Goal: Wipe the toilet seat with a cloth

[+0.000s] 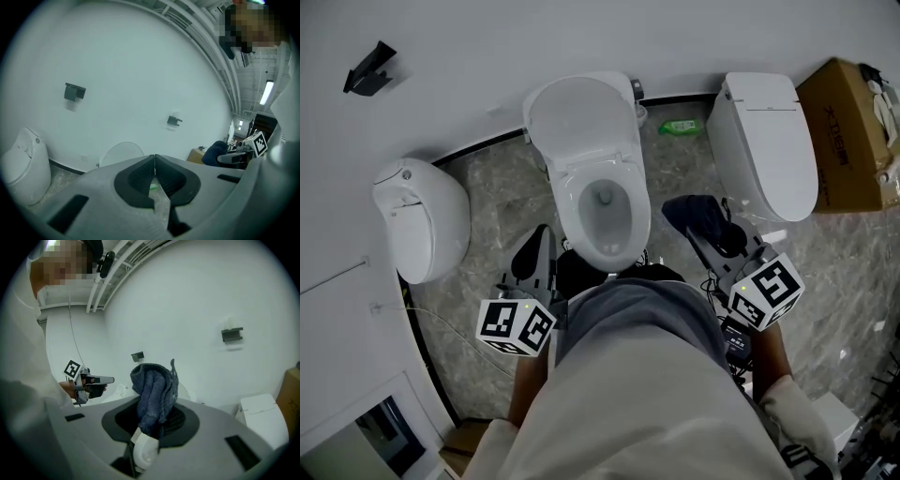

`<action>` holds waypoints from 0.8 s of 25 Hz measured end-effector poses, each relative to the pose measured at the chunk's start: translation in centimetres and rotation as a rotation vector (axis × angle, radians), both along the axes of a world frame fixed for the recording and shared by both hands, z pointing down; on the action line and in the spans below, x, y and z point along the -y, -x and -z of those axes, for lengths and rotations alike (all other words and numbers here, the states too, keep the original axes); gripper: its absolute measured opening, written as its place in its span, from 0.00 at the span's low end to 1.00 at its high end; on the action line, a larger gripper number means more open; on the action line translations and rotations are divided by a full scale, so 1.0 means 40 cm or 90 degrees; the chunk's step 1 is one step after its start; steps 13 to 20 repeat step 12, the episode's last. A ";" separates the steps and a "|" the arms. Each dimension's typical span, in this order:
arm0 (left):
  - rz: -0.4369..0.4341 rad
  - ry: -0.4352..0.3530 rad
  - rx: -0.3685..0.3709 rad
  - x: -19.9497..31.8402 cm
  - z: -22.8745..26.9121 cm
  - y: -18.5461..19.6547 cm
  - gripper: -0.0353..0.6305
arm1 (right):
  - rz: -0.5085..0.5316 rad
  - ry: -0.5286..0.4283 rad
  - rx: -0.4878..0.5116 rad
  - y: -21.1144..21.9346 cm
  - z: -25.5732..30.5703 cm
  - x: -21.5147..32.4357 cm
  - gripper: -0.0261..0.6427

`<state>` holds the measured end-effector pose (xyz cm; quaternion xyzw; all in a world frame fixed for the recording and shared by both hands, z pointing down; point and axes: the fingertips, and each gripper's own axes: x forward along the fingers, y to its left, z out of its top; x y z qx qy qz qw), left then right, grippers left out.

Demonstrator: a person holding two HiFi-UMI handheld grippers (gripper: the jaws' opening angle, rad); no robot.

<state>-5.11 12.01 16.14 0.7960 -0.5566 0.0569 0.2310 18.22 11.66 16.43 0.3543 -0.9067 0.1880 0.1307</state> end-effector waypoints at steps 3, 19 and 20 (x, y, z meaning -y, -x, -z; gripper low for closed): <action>-0.003 -0.005 0.017 -0.006 -0.001 0.003 0.07 | -0.002 0.001 -0.012 -0.004 -0.001 -0.004 0.17; 0.013 -0.020 0.000 -0.011 0.008 0.014 0.07 | -0.013 0.011 -0.021 0.001 -0.013 -0.015 0.17; 0.013 -0.020 0.000 -0.011 0.008 0.014 0.07 | -0.013 0.011 -0.021 0.001 -0.013 -0.015 0.17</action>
